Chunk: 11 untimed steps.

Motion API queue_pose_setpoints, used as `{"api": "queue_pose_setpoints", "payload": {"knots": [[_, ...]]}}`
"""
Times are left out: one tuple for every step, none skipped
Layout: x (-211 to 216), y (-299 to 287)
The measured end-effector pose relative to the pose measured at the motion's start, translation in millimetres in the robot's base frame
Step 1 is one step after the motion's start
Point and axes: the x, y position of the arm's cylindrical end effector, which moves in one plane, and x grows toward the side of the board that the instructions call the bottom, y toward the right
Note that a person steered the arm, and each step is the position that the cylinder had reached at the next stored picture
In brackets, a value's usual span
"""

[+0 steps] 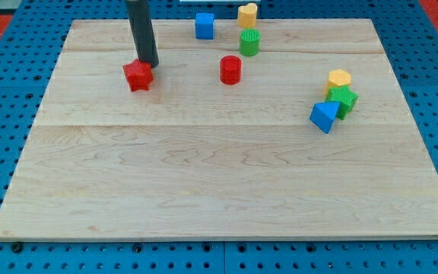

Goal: Keep the red blocks parallel to each other

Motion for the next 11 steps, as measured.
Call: {"api": "queue_pose_setpoints", "payload": {"knots": [[48, 27], [62, 16], [56, 17], [50, 104], [36, 178], [8, 214], [-18, 180], [-18, 96], [-18, 38], [9, 36], [24, 21]]}}
